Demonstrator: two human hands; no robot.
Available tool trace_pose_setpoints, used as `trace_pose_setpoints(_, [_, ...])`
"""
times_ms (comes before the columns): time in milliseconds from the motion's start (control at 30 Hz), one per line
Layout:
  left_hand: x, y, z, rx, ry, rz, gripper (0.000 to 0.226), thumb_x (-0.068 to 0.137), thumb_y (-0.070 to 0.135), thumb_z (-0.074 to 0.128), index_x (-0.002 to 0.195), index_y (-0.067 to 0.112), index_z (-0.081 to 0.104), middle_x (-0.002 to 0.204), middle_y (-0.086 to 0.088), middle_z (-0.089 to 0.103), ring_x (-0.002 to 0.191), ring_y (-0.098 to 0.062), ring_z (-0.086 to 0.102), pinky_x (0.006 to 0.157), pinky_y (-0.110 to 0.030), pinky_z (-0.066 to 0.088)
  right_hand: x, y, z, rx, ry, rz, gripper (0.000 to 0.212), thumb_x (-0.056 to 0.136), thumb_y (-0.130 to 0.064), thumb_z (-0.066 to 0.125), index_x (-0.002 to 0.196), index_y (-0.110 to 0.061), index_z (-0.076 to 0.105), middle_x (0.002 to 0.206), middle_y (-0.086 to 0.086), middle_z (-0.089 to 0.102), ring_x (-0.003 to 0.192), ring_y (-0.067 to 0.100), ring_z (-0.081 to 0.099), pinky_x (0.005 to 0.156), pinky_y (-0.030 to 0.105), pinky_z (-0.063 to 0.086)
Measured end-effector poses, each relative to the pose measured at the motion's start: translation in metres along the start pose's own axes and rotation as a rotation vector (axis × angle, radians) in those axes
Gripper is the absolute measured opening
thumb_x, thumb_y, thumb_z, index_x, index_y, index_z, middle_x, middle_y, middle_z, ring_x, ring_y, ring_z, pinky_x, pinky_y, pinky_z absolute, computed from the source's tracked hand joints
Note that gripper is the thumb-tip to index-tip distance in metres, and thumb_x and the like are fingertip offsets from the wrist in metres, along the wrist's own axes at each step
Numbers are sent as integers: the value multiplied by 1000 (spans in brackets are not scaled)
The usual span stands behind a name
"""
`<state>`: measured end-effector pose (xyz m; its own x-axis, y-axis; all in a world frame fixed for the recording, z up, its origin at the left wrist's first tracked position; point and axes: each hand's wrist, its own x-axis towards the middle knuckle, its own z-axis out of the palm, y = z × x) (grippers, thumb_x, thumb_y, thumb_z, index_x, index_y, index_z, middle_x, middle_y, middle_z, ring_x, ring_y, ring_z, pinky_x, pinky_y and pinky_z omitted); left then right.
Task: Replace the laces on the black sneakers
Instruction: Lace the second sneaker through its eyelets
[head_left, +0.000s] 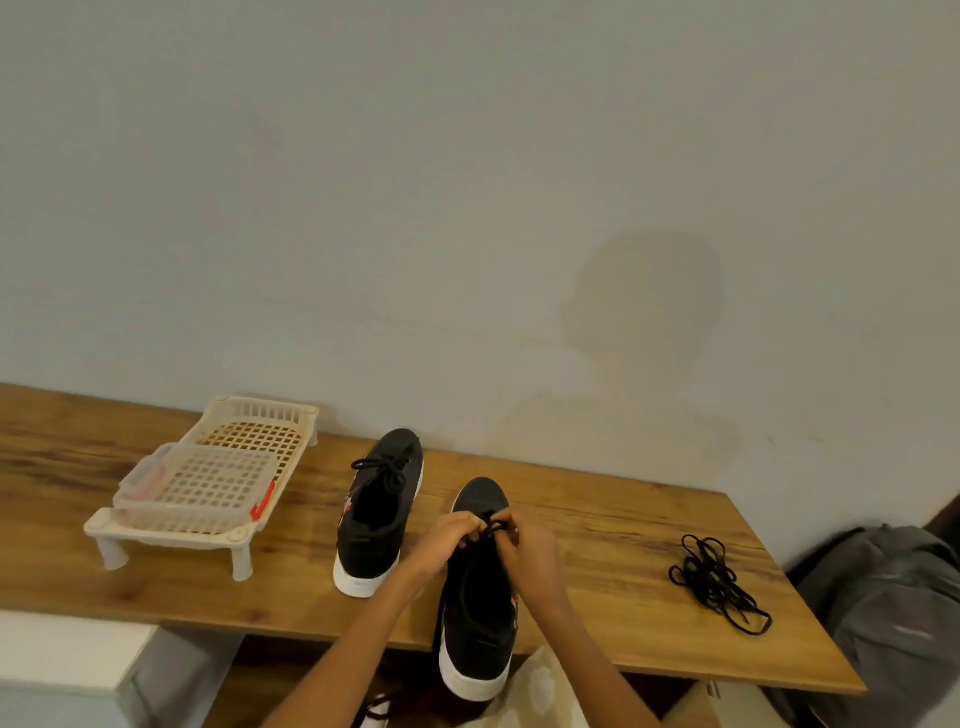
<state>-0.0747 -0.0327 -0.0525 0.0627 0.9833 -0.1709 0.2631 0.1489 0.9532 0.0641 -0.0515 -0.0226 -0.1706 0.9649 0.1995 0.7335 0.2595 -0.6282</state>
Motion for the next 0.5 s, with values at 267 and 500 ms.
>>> trace_pose_setpoints(267, [10, 4, 2, 72, 18, -58, 44, 102, 30, 33, 68, 21, 59, 76, -2, 52, 75, -16, 50, 79, -34, 37, -1, 6, 6, 104, 82, 4, 20, 86, -1, 57, 93, -19, 62, 82, -4, 66, 72, 8, 59, 59, 14, 42])
trace_pose_setpoints(500, [3, 11, -14, -12, -235, 103, 47, 92, -2, 54, 135, 14, 45, 105, -2, 64, 104, -10, 59, 91, -19, 47, 1, 17, 13, 179, 122, -28, 24, 82, 4, 55, 82, -20, 57, 72, 1, 61, 62, 19, 57, 54, 32, 44])
